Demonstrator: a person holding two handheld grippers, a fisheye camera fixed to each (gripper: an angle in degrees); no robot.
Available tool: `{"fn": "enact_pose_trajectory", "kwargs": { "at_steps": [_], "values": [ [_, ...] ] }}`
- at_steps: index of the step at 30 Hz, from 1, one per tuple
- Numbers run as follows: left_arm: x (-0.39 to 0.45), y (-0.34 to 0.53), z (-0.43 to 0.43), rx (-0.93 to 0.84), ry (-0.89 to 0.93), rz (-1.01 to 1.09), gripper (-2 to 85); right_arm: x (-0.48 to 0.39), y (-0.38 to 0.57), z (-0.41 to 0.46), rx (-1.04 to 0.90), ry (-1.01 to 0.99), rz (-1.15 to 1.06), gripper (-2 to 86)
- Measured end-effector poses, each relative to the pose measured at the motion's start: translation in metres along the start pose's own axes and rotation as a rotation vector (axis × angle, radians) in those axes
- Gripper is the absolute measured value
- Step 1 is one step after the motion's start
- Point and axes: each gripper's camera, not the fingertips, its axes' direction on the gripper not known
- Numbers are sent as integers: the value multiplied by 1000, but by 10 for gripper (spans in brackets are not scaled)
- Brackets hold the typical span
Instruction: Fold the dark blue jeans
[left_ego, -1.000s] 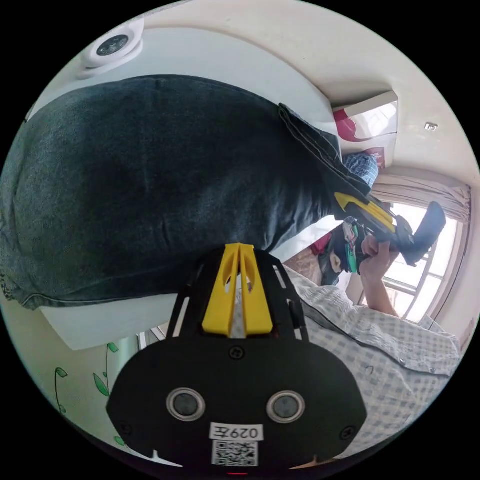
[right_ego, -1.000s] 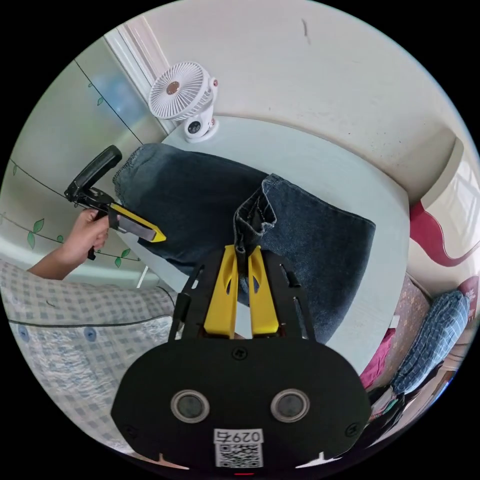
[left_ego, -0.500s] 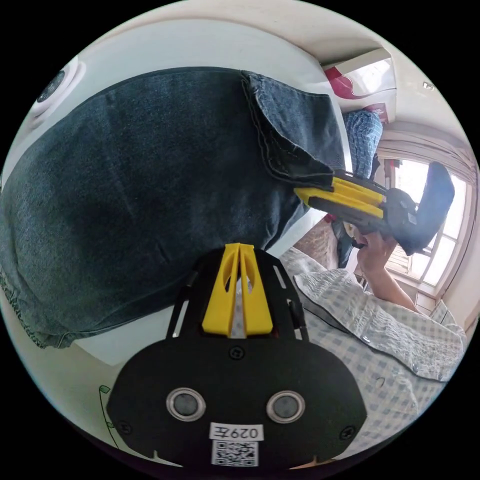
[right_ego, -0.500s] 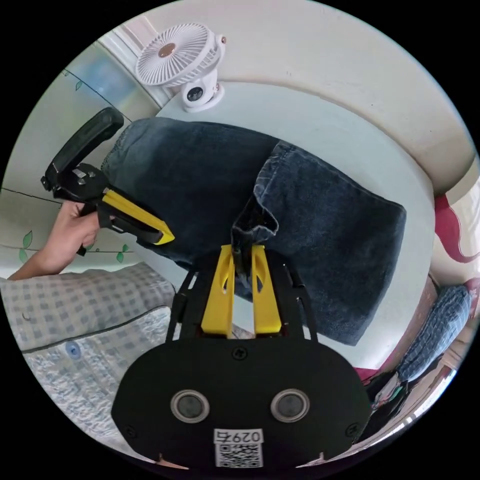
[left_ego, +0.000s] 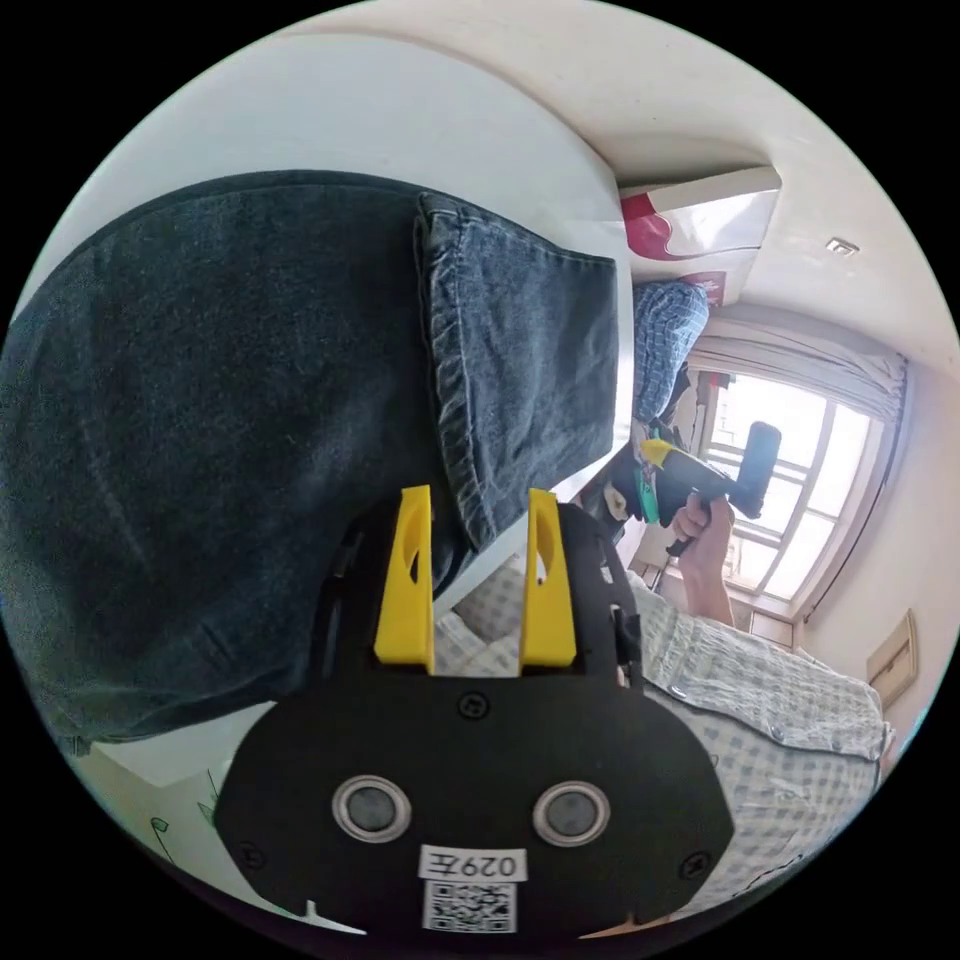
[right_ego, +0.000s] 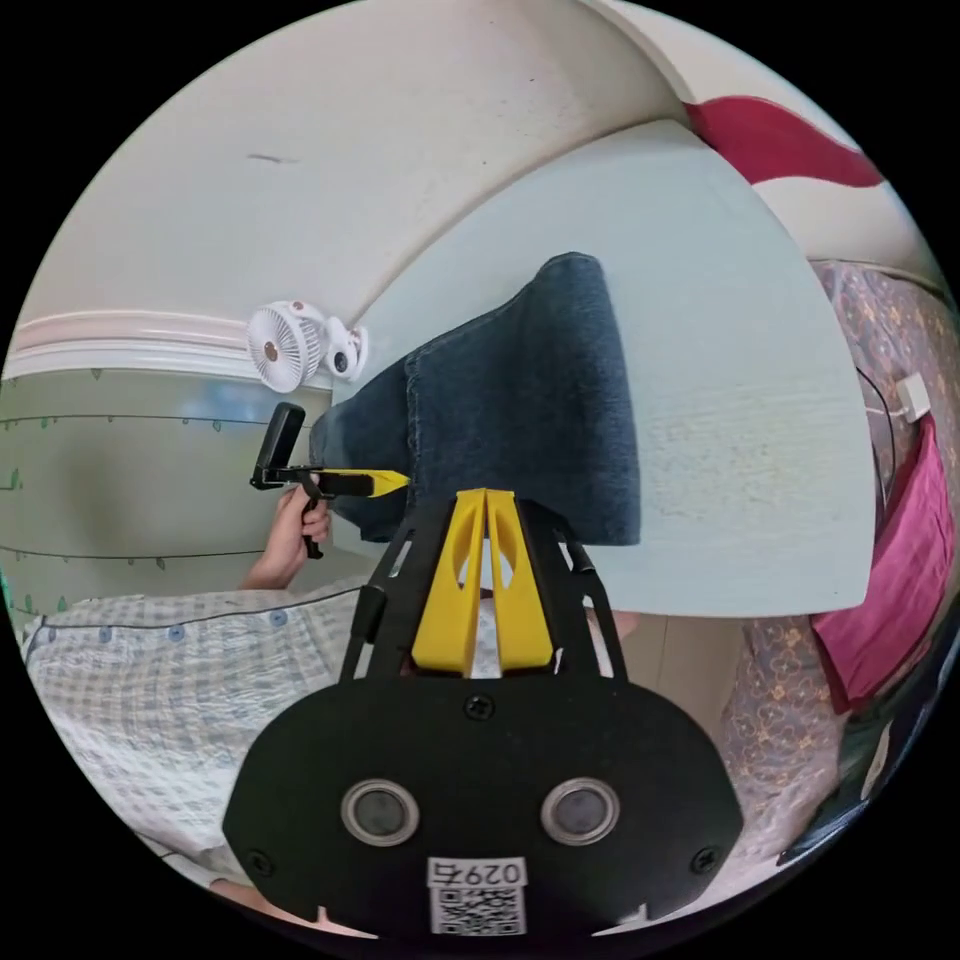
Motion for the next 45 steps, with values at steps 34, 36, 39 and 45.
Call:
{"fn": "enact_pose_trajectory", "kwargs": {
  "at_steps": [34,36,39,45],
  "values": [
    [-18,1,-2,137,-95,-177,21,291,-222,-111,-64,-612,-11,-5],
    [-4,5,-11,182,-123,-152,9,314,-231,-114,-85,-518,110,-5],
    [3,12,-21,248,-115,-142,2,318,-242,-121,-155,-439,90,-6],
    [-22,4,0,103,40,-221,4,307,-252,-145,-78,-537,-71,-5]
  ]
}}
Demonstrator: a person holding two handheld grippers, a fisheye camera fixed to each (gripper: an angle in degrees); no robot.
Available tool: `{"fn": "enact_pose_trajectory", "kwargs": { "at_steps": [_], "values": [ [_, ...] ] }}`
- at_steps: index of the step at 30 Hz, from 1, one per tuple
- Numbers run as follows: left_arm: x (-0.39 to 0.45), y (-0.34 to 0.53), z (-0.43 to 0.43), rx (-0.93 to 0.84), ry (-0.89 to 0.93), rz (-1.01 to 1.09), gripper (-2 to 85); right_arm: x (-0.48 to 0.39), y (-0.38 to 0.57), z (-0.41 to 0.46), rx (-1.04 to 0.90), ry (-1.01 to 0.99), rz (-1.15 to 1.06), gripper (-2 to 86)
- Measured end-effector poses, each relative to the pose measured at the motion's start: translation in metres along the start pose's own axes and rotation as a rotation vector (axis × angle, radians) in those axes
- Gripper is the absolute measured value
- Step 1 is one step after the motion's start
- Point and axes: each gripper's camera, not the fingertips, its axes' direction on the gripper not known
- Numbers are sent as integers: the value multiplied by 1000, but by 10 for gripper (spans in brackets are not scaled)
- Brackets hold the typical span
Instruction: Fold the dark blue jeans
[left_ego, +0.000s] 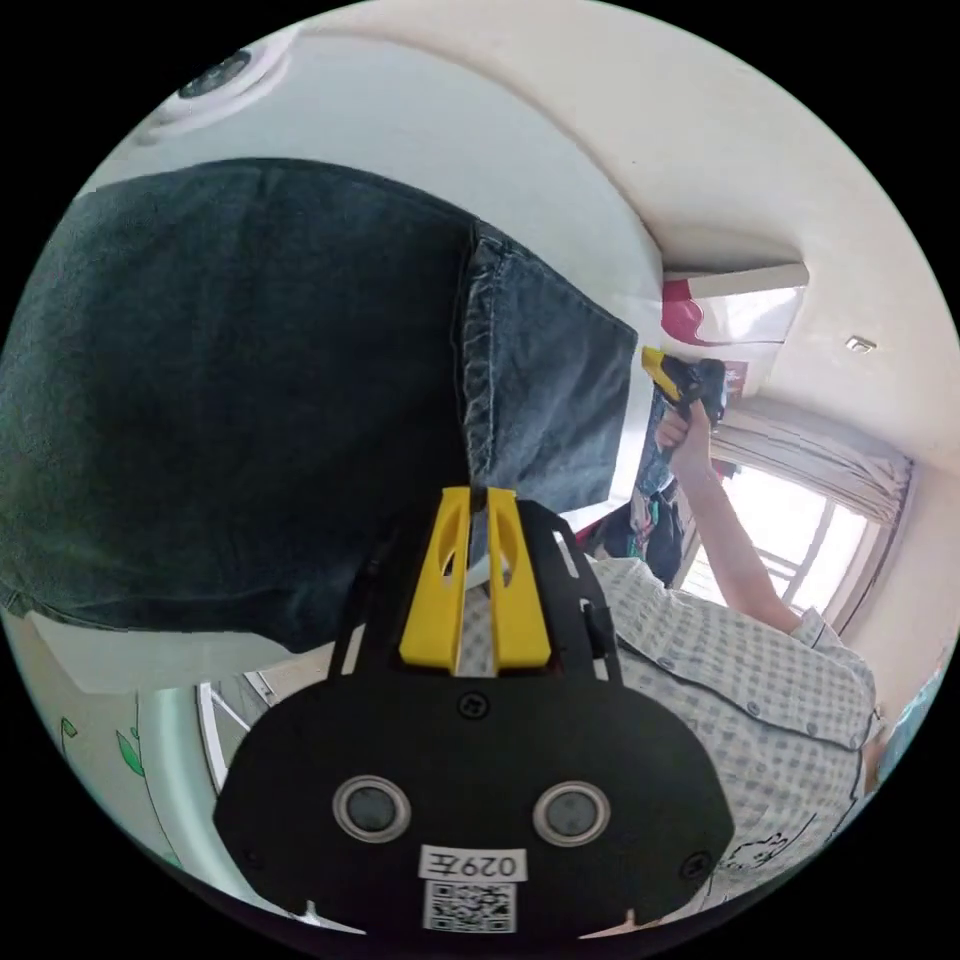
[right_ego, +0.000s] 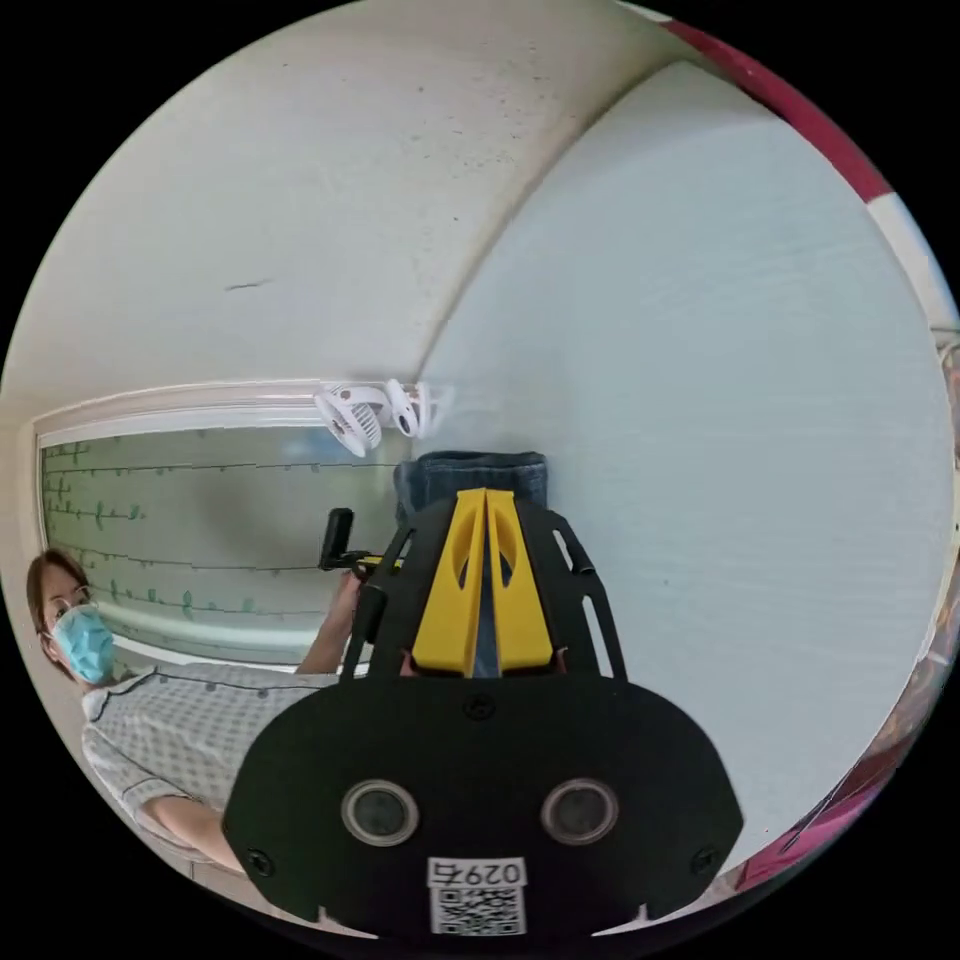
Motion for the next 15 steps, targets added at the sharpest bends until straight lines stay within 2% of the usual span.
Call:
{"fn": "enact_pose_trajectory", "kwargs": {
  "at_steps": [2,4,6,8,11,13,15],
  "values": [
    [2,4,4,-2,14,6,1,8,-3,-6,33,2,48,-5],
    [10,10,3,28,-7,12,-4,18,-5,-7,-1,121,150,-5],
    [29,19,-2,108,-87,39,-8,22,-2,-14,17,82,167,-5],
    [50,29,-9,208,-142,90,-9,11,5,-20,28,121,94,-5],
    [81,41,-13,318,-206,138,-10,-7,31,-29,41,2,-20,-5],
    [94,37,-2,297,-212,177,-10,-9,54,-29,28,1,-12,-5],
    [104,21,29,178,-195,224,-10,6,80,-27,-12,76,68,-5]
  ]
}}
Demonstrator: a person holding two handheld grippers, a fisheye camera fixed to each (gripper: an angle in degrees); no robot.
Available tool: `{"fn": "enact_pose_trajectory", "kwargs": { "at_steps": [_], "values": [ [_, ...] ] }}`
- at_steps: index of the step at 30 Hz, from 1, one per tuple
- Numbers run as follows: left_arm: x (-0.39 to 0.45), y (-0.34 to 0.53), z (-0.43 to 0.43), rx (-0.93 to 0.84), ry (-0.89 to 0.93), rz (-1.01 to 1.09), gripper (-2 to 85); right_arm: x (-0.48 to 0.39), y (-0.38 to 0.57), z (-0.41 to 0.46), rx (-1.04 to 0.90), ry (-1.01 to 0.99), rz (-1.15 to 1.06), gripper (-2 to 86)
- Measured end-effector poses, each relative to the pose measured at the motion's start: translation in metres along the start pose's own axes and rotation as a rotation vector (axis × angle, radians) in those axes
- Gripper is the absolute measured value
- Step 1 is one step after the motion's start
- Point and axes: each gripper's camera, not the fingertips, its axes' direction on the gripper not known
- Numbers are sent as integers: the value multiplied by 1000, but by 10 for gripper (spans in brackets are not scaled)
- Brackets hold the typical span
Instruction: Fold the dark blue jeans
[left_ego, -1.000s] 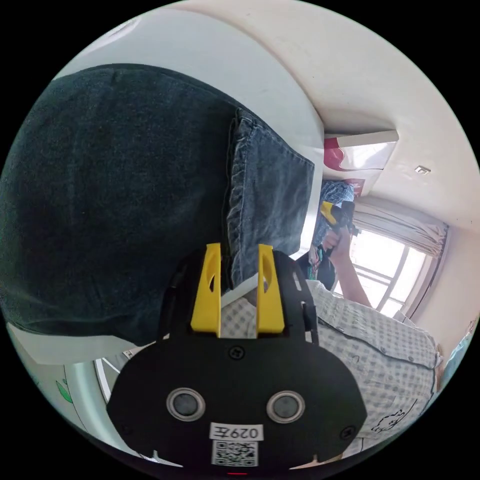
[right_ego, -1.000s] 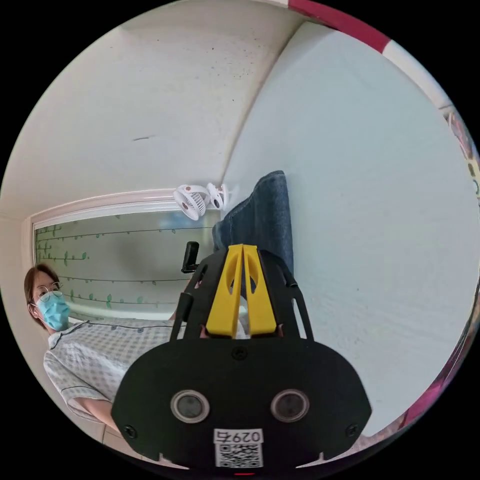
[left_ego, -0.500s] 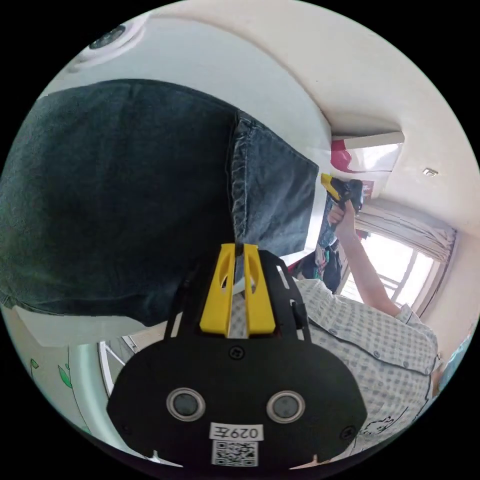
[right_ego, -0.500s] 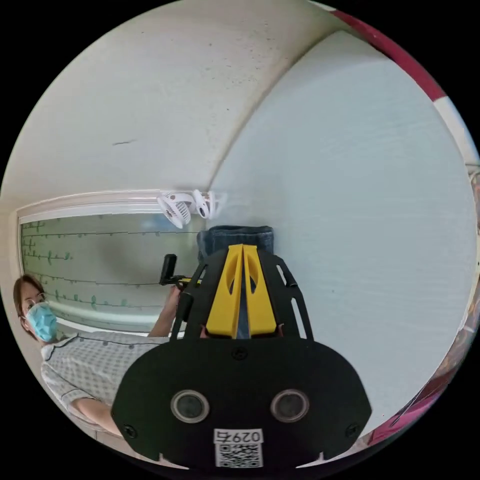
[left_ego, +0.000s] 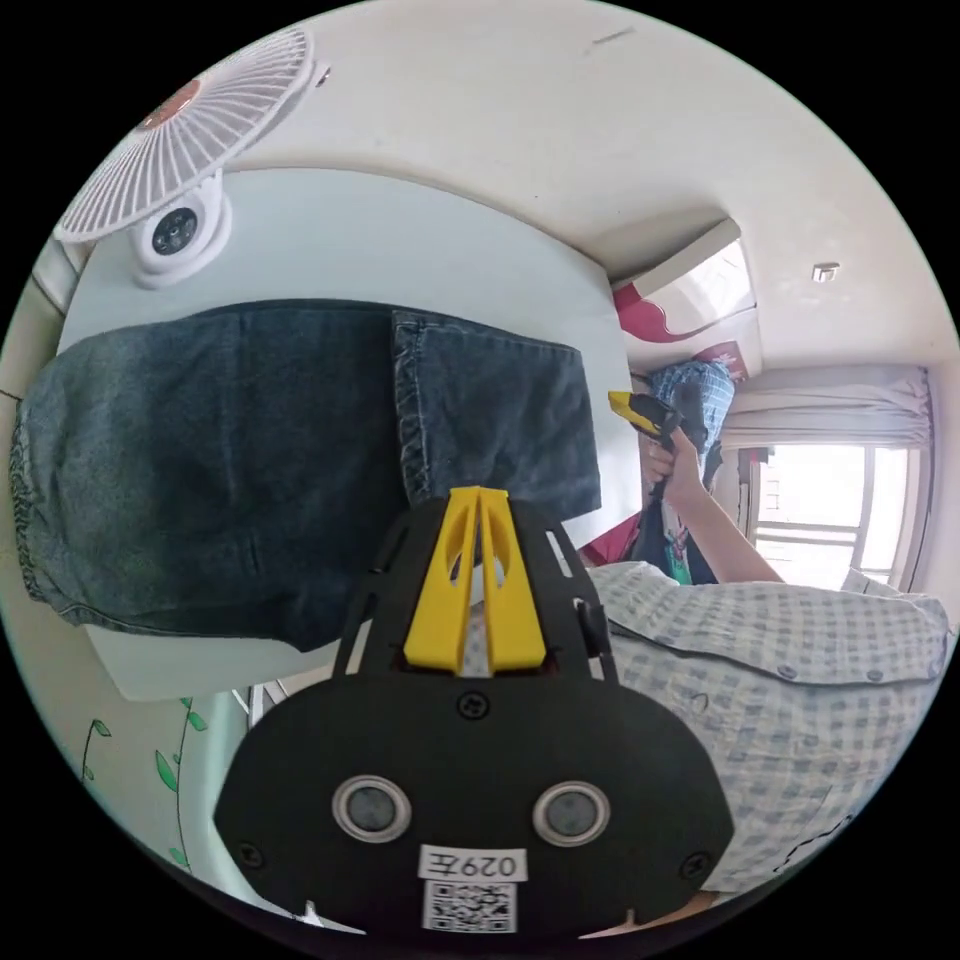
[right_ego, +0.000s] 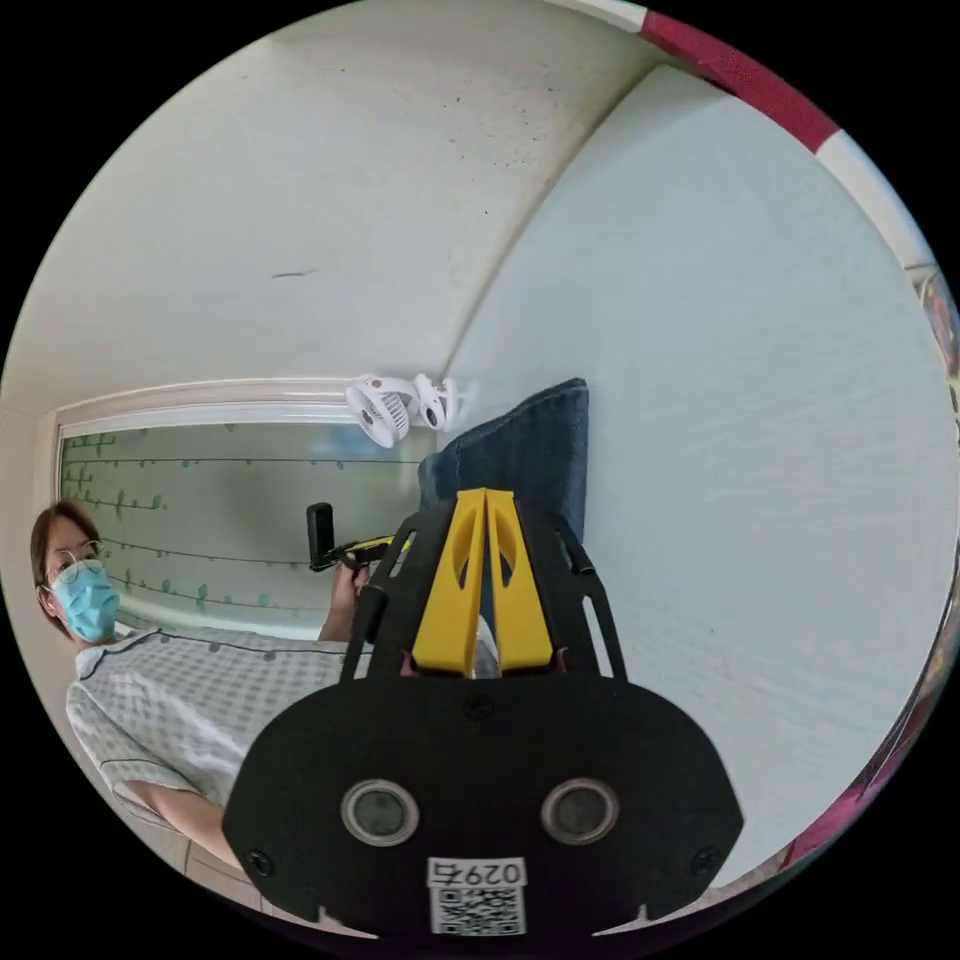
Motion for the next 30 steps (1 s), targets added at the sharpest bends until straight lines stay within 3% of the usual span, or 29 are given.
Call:
{"fn": "enact_pose_trajectory", "kwargs": {
  "at_steps": [4,8,12,19,21,23,30],
  "values": [
    [28,-18,47,-181,-25,86,-10,28,25,-14,143,-47,137,-5],
    [62,-34,88,-316,-177,192,-10,-2,54,-15,144,-91,8,-5],
    [82,-44,130,-429,-310,275,-10,7,74,-1,55,108,119,-5],
    [111,-46,155,-486,-330,355,-10,-3,114,-10,152,-5,69,-5],
    [123,-43,163,-490,-351,393,-10,6,130,0,61,114,125,-5],
    [132,-40,168,-493,-369,414,-10,25,141,-1,123,-45,206,-4],
    [157,-24,181,-459,-403,412,-10,-5,151,13,91,142,95,-3]
  ]
}}
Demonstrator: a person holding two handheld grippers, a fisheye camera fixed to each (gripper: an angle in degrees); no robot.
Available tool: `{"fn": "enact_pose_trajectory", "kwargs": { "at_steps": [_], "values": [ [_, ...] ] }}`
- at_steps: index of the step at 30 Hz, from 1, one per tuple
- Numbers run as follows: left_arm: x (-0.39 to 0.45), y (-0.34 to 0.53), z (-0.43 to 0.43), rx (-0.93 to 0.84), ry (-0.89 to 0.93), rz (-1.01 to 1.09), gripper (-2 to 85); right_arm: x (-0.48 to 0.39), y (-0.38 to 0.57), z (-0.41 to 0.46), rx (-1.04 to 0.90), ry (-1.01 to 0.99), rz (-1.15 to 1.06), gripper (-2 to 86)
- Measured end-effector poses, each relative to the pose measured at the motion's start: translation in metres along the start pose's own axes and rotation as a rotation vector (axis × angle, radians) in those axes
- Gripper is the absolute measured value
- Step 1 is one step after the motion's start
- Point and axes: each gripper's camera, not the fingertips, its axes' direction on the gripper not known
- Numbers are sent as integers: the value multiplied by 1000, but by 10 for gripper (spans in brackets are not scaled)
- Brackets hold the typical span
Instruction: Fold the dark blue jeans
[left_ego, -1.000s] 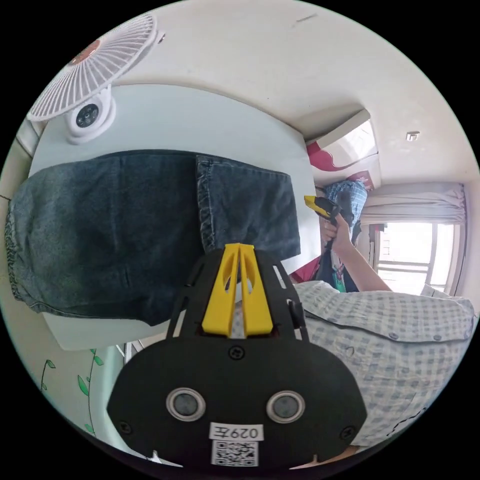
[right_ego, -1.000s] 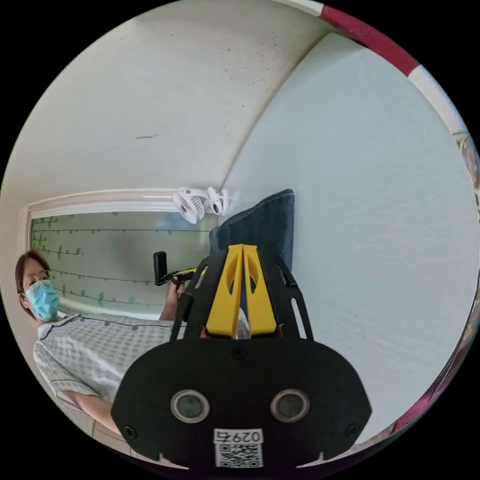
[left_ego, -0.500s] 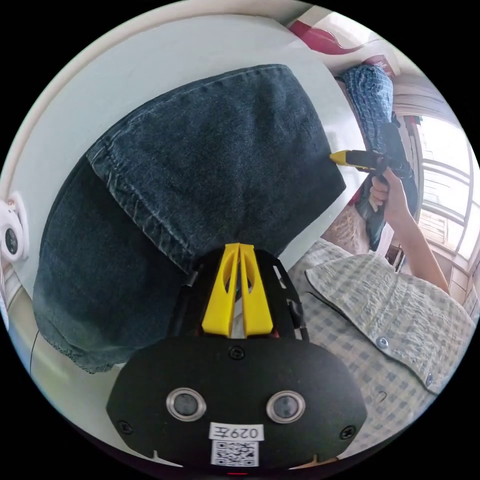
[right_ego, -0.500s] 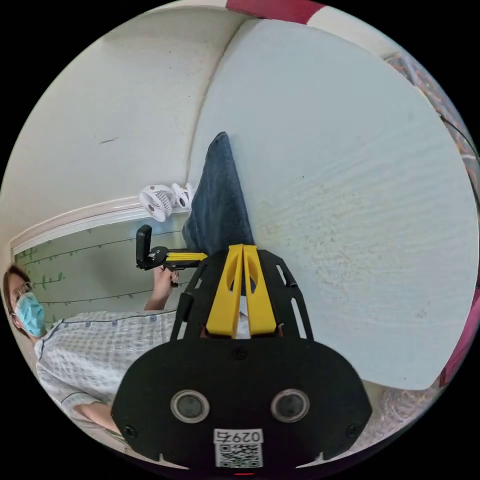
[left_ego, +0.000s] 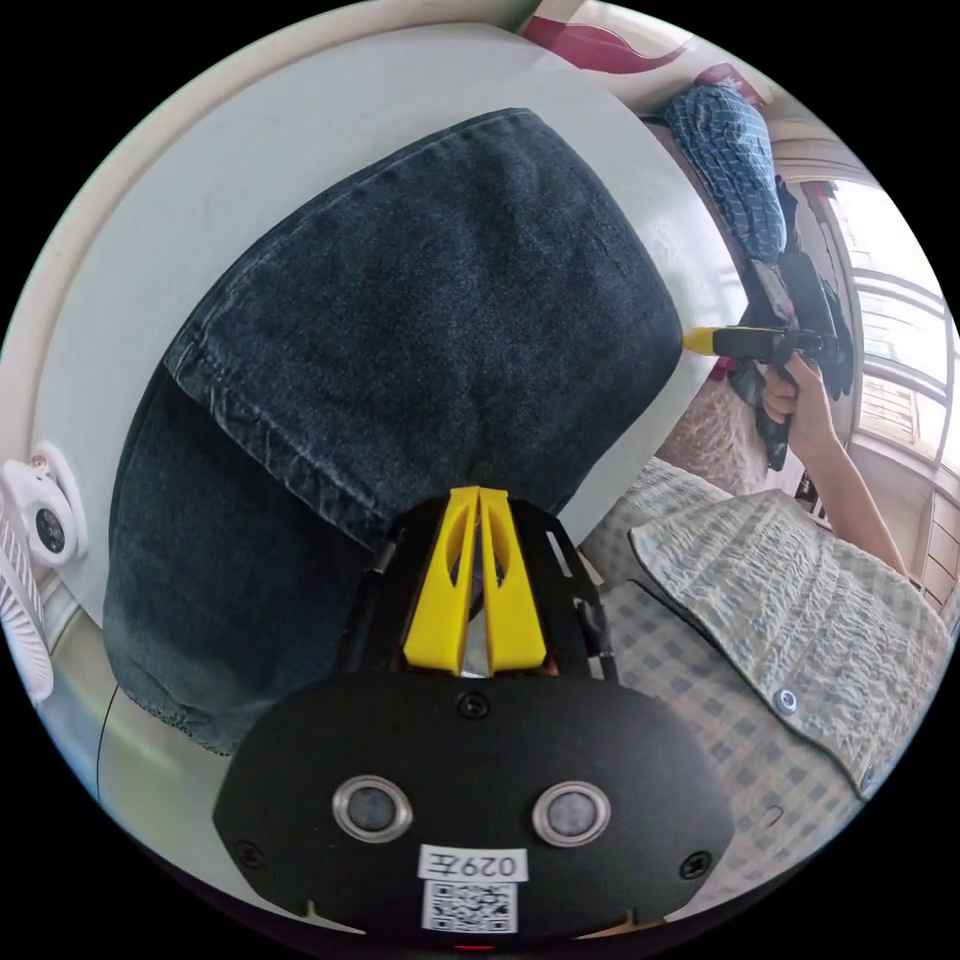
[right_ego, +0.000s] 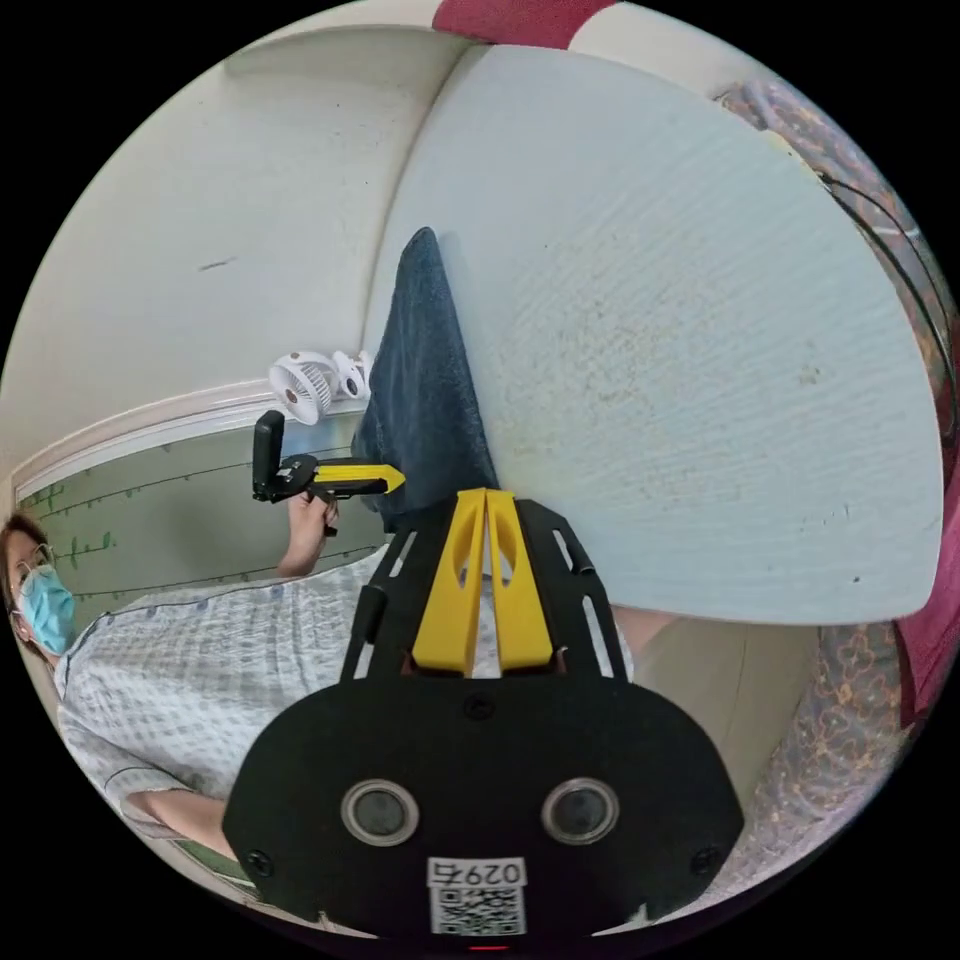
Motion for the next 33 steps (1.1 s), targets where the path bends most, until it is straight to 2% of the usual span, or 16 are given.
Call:
{"fn": "enact_pose_trajectory", "kwargs": {
  "at_steps": [3,5,7,8,11,13,14,16,18,21,23,26,30,33],
  "values": [
    [20,14,-5,72,-59,-22,-9,-14,5,-11,97,-52,-54,3],
    [34,23,-9,110,-67,-20,-9,-16,2,-9,97,-22,-43,13],
    [47,30,-14,168,-63,-14,-9,-11,-6,4,28,27,8,34],
    [57,35,-19,227,-88,-4,-8,-7,-12,16,-33,-21,18,42],
    [83,37,-29,296,-220,26,-1,-8,-20,42,-183,-51,45,26],
    [98,32,-32,294,-264,51,25,-24,-20,41,-173,27,34,18],
    [107,28,-33,297,-260,69,64,-37,-19,38,-168,45,9,15],
    [119,23,-33,314,-241,65,116,-54,-18,32,-148,12,-14,12],
    [138,11,-26,288,-231,96,144,-69,-19,28,-133,-112,24,9],
    [159,-1,-15,243,-282,110,145,-71,-24,33,-156,-240,148,9],
    [168,-1,-13,246,-309,111,130,-72,-28,37,-171,-252,178,9],
    [176,12,-18,281,-306,87,112,-77,-37,37,-188,-226,165,9],
    [169,26,-23,316,-191,8,189,-95,-45,38,-184,-303,124,9],
    [165,20,-16,281,-229,-1,166,-117,-44,42,-225,-303,77,8]
  ]
}}
